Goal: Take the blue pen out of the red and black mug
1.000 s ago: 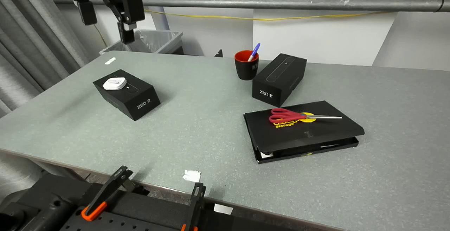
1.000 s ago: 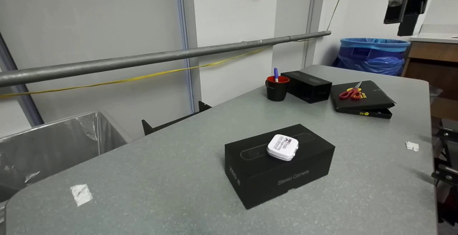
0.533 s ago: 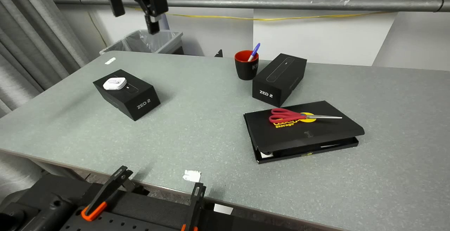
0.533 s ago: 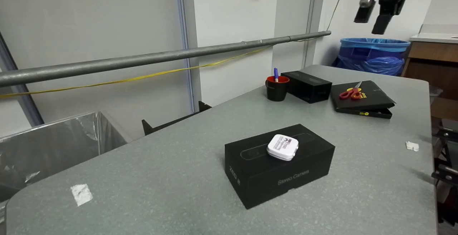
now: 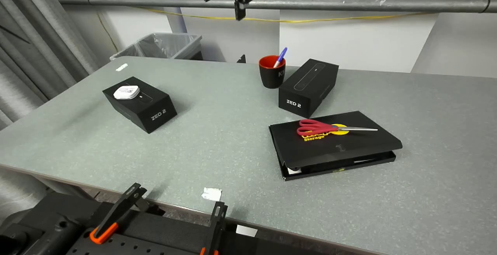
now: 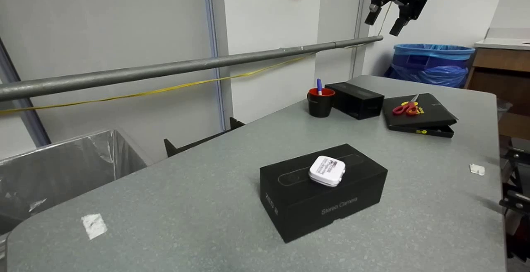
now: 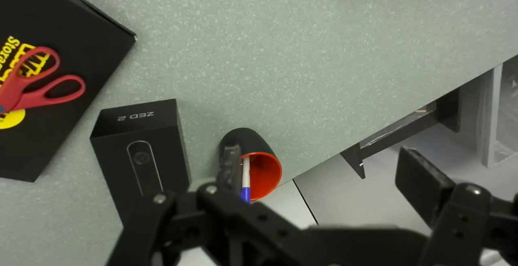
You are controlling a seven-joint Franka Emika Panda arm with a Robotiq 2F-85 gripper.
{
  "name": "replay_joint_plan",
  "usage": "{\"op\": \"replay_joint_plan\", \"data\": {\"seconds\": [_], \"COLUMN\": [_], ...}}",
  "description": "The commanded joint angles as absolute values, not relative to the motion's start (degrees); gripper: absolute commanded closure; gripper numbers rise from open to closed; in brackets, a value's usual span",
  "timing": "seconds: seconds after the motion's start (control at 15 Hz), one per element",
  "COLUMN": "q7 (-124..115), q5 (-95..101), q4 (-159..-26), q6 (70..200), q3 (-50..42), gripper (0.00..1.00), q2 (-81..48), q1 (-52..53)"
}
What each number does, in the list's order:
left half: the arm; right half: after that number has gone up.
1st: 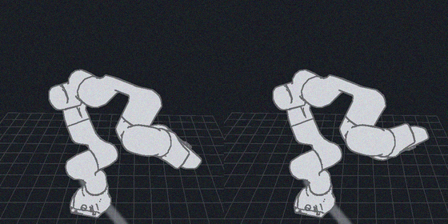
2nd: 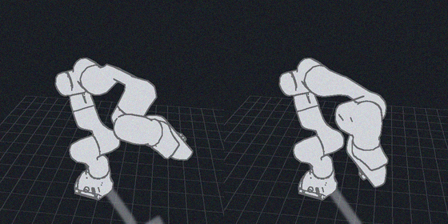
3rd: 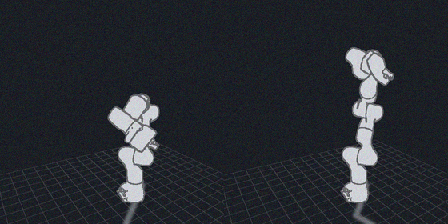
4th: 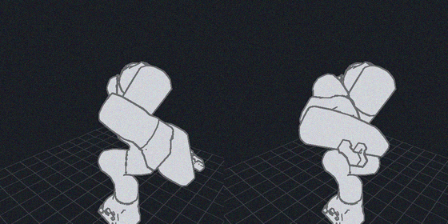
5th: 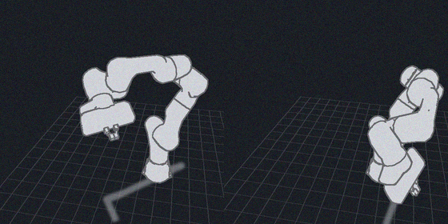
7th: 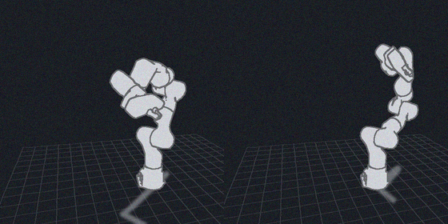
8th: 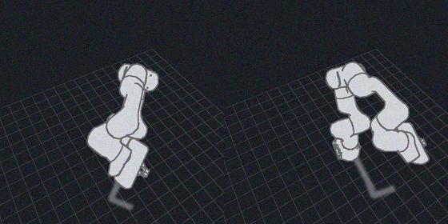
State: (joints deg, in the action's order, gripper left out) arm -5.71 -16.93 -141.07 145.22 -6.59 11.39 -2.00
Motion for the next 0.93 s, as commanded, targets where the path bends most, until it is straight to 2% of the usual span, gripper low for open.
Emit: {"op": "replay_joint_plan", "data": {"seconds": [0.0, 0.2, 0.33, 0.53, 0.67, 0.73, 0.87], "q7": [-5.7, -5.7, -11.3, -23.4, -32.2, -36.0, -44.3], "q5": [-17.0, -16.9, -11.7, -3.1, 6.9, 11.5, 20.6], "q4": [-141.3, -141.4, -144.5, -141.9, -140.1, -137.9, -132.6], "q6": [145.1, 145.1, 155.1, 168.8, 177.3, 179.7, 178.6], "q3": [-5.9, -5.5, -2.8, 0.4, 2.4, 1.4, -11.1], "gripper": [0.0, 0.0, 0.0, 0.0, 0.0, 0.0, 0.0], "q2": [11.5, 11.9, 11.2, 1.8, -5.5, -8.8, -13.0], "q1": [-2.5, -2.3, -3.4, -5.8, -11.0, -12.6, -5.1]}}
